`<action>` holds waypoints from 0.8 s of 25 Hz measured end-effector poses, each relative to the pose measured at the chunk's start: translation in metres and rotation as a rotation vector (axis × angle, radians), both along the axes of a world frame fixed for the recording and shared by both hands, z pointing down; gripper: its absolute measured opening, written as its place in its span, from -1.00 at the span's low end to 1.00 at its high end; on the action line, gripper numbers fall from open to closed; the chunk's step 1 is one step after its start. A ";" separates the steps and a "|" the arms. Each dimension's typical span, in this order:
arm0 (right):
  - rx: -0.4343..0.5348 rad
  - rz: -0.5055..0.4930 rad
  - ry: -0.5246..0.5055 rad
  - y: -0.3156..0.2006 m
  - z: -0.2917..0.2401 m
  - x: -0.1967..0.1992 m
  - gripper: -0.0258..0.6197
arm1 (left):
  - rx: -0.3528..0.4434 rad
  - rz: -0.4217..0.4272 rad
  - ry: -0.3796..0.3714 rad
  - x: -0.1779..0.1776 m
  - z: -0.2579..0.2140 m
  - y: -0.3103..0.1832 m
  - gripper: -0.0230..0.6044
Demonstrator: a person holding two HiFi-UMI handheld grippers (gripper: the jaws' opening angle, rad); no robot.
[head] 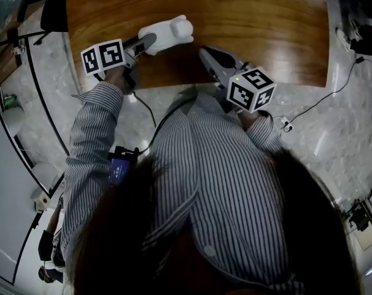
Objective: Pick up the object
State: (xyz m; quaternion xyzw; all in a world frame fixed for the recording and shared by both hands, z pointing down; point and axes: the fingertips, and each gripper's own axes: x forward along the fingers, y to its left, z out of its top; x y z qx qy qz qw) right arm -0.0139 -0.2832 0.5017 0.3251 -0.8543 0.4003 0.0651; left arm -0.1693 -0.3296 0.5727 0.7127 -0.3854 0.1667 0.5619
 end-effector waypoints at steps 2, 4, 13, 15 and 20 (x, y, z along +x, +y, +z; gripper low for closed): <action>0.000 0.008 0.000 -0.002 0.001 0.001 -0.92 | -0.006 0.003 0.017 0.000 0.001 -0.002 0.03; 0.000 0.011 0.003 -0.003 0.001 0.002 -0.92 | -0.006 0.014 0.031 0.001 0.002 -0.002 0.03; 0.032 0.002 0.000 -0.007 -0.008 0.000 -0.92 | -0.010 0.040 0.042 0.005 -0.001 0.001 -0.13; 0.043 0.001 0.000 -0.006 -0.012 0.000 -0.92 | -0.015 0.026 0.059 0.005 -0.002 0.005 -0.16; 0.089 0.019 -0.005 -0.007 -0.028 0.005 -0.92 | -0.003 -0.053 0.134 0.004 -0.012 0.015 -0.20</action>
